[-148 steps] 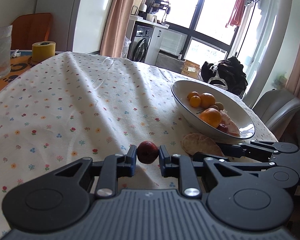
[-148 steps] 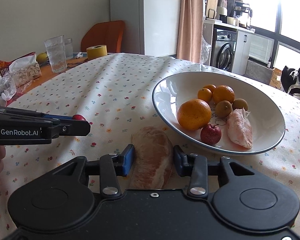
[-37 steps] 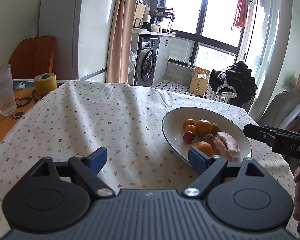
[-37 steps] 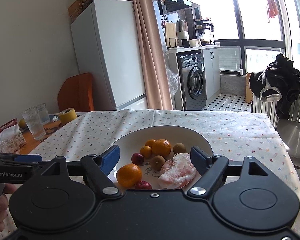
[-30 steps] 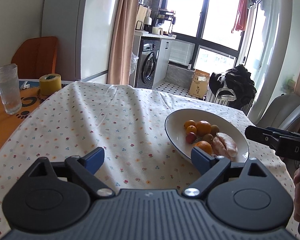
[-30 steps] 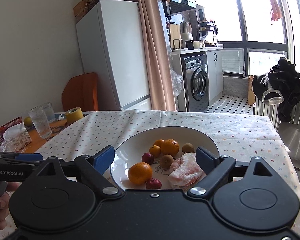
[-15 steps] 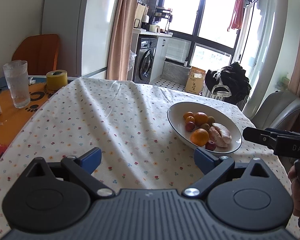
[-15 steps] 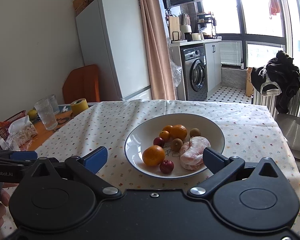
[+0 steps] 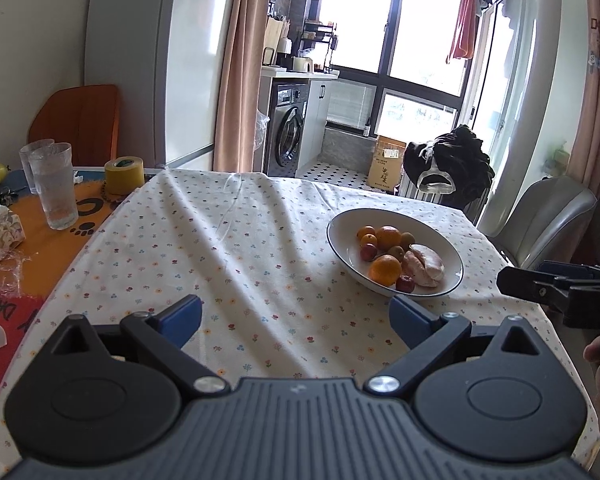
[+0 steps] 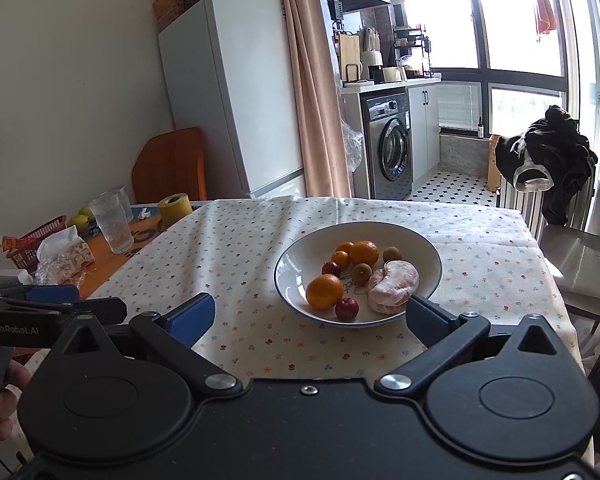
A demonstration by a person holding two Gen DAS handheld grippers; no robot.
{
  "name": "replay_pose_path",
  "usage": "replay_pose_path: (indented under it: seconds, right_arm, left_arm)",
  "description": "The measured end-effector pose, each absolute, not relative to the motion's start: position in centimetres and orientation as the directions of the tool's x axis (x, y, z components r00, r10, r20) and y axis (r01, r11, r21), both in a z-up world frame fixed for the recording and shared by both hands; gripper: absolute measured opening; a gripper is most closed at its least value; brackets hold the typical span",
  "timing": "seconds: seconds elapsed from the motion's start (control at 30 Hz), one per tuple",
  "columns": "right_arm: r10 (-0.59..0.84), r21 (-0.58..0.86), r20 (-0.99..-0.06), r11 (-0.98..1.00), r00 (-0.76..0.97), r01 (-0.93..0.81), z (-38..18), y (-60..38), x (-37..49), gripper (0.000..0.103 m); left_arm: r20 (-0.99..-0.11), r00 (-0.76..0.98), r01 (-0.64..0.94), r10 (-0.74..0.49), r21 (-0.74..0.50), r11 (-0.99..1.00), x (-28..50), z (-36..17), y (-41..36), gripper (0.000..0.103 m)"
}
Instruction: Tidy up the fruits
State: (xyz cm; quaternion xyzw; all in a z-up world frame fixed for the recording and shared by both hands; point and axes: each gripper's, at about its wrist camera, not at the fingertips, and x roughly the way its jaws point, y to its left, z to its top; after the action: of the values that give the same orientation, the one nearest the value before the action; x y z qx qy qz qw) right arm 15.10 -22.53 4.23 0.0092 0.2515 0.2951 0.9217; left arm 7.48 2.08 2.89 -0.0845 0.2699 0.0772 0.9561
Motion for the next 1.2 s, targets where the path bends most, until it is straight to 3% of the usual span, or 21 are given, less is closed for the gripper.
replay_pose_path:
  seconds: [0.5,0.8,1.2]
  right_arm:
    - [0.508,0.098,-0.467,0.843,0.724,-0.529,6.8,-24.1,9.7,0.103]
    - [0.495,0.116,-0.492,0.852,0.716,-0.51,6.4,-25.6,8.4,0.103]
    - [0.504,0.128,-0.5,0.847,0.705,-0.515,5.8,-26.4,8.3,0.103]
  left_arm:
    - [-0.556,0.825,-0.149,0.102,-0.039,0.988,3.5,4.7,-1.4,0.103]
    - [-0.576,0.811,-0.181,0.098,-0.088,0.98,1.6,4.7,0.0,0.103]
    - [-0.557,0.825,-0.158,0.095,-0.066,0.985,1.5,4.5,-0.8,0.103]
